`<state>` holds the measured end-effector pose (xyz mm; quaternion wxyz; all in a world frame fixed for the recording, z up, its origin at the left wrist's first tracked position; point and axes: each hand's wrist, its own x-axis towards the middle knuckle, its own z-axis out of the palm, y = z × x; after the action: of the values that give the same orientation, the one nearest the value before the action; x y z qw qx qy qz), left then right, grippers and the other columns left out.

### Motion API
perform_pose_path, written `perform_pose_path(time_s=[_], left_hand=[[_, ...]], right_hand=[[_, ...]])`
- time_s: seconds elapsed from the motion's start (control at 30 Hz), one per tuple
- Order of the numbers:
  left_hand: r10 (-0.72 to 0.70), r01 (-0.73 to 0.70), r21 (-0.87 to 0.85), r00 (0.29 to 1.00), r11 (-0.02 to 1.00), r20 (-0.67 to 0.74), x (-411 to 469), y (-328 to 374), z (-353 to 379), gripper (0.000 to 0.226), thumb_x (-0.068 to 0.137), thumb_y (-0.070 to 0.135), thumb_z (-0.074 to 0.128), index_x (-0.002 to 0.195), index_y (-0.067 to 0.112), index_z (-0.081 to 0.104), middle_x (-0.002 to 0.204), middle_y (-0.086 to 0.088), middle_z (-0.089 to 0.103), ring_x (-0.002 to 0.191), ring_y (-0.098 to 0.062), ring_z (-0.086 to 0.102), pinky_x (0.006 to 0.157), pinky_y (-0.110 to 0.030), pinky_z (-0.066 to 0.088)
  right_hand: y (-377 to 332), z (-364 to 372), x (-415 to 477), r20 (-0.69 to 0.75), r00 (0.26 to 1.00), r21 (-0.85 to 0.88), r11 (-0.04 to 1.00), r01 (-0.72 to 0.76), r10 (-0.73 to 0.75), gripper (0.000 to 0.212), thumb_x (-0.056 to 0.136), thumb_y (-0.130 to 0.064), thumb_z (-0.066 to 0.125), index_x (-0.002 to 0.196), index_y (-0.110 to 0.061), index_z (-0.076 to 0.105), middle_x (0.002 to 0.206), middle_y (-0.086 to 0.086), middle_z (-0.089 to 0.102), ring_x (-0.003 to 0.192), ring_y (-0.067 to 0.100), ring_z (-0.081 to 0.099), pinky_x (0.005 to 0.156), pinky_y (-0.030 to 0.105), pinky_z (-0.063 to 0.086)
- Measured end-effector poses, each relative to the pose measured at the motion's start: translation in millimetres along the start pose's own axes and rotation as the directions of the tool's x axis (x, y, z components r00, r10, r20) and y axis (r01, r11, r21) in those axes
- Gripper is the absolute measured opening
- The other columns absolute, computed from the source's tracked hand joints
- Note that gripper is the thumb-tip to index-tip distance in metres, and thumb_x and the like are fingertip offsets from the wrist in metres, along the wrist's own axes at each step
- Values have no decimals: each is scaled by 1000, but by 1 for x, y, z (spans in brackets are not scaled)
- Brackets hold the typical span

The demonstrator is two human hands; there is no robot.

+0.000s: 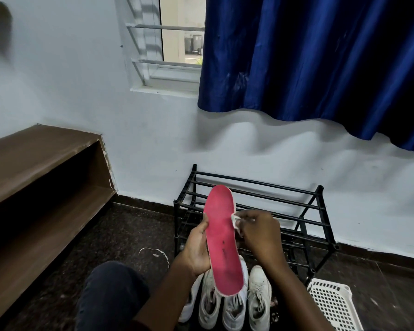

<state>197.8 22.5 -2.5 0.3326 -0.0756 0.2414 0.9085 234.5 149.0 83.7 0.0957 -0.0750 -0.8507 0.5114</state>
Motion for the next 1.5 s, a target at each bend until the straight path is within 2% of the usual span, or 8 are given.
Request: perform_pose_path(time_s=[0.1,0.23,0.37,0.57,0.77,0.93,1.27,1.5], left_hand=[[7,-6,72,1000,997,-25,0,1,5,65,89,56,38,104,1,69,84,-16,69,71,-26,68,69,-36,56],[3,3,142,999,990,-46,2,3,18,72,90,62,27,97,9,75,85,-13,70,75,-24,69,69,-32,58],[-14,24,166,998,986,-63,6,9,16,84,90,65,20,87,3,76,81,-15,70,72,-25,70,64,-32,58],[6,1,90,997,996,-74,11,14,9,81,79,68,32,123,6,58,106,-11,68,87,-27,70,72,-37,57],[-3,-2,151,999,988,33,2,-4,24,67,74,56,64,110,0,65,94,-17,65,85,-28,66,74,-36,56],[73,-62,197,996,978,-48,6,-9,21,57,85,55,41,105,9,68,89,-12,69,79,-24,68,70,-32,56],[17,-13,45,995,999,-102,17,6,11,69,90,64,29,120,8,55,101,-17,66,86,-36,69,66,-43,57],[5,4,140,998,990,-63,13,0,26,77,86,66,33,108,-1,64,93,-20,64,82,-29,67,72,-35,57]], right_hand=[[0,5,23,-37,973,-163,962,217,-226,17,80,2,63,88,-8,75,88,4,71,80,15,65,76,18,46],[18,23,36,191,893,-370,812,450,-408,28,76,11,57,92,-5,72,96,9,67,87,25,63,80,28,49],[29,26,14,239,870,-343,800,492,-432,29,72,8,54,87,-8,74,90,6,68,82,22,64,78,19,43],[49,23,-36,324,768,-251,732,633,-553,28,63,4,57,76,-15,73,84,0,66,77,11,63,72,17,46],[37,23,11,122,879,-356,807,472,-460,21,69,2,67,85,-8,75,85,8,68,73,24,66,71,17,41],[22,24,40,-44,913,-354,861,365,-405,24,78,8,61,96,-4,72,95,12,67,84,27,64,77,18,40],[56,31,-37,195,776,-199,751,630,-600,26,71,-8,46,75,-15,71,83,0,67,79,6,56,74,11,39],[45,31,-2,109,839,-287,791,541,-534,24,66,6,67,85,-7,74,86,7,69,75,16,65,76,8,38]])
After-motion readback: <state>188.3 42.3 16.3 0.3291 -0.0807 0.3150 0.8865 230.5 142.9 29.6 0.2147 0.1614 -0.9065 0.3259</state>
